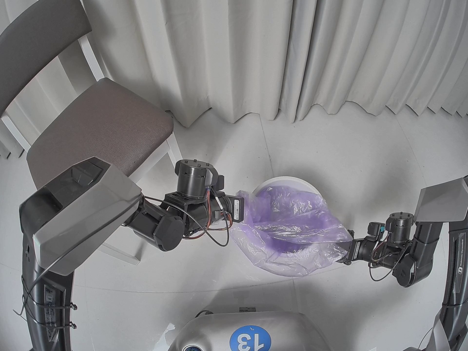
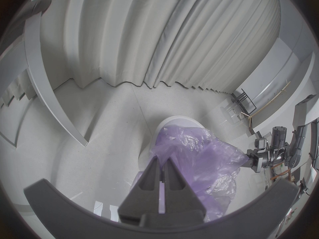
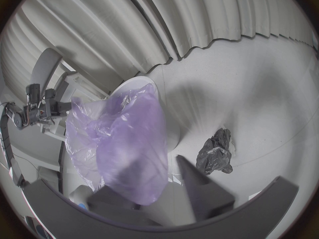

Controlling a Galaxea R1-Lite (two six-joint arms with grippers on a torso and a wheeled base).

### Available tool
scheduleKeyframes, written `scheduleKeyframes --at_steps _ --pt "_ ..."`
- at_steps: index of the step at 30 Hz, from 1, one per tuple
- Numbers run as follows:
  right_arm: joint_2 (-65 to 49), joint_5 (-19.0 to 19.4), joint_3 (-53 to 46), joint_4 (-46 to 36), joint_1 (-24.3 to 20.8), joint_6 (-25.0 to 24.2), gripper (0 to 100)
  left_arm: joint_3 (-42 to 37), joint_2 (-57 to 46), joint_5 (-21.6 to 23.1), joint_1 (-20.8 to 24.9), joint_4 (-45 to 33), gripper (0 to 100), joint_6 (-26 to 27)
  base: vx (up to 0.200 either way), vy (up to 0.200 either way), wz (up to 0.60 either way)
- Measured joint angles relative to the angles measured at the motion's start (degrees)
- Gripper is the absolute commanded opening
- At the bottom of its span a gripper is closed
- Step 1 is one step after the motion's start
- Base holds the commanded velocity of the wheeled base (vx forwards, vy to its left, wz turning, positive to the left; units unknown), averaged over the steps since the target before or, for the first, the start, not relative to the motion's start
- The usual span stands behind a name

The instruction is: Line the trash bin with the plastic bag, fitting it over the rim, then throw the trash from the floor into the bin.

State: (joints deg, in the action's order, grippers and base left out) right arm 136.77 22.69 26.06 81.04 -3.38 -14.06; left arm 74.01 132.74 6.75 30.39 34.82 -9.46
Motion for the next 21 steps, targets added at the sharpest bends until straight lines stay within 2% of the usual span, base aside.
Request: scheduleKeyframes --at_steps 3,7,9,16,21 --pt "-0.18 0.0 -1.15 -0.02 0.35 2.79 100 -1.27 -0.69 0.0 0.59 1.19 0 0.0 0.0 0.0 0.0" --pt "-1.82 0.02 -4.13 -0.09 1.45 11.63 100 -2.79 -1.01 -0.33 1.22 3.61 0 -0.06 0.0 0.0 0.0" --pt "-3.35 0.05 -5.8 -0.16 1.76 14.49 100 -3.29 -0.8 -0.51 1.39 4.73 0 -0.11 0.0 0.0 0.0" --pt "-11.74 -0.28 -10.19 -0.22 0.57 17.75 100 -3.39 1.16 -1.39 0.37 6.46 0 -0.26 0.0 0.0 0.0" --pt "-14.93 -0.55 -8.2 -2.16 -2.82 23.53 100 -1.72 2.65 -2.57 -0.13 6.34 0 0.0 0.0 0.0 0.0"
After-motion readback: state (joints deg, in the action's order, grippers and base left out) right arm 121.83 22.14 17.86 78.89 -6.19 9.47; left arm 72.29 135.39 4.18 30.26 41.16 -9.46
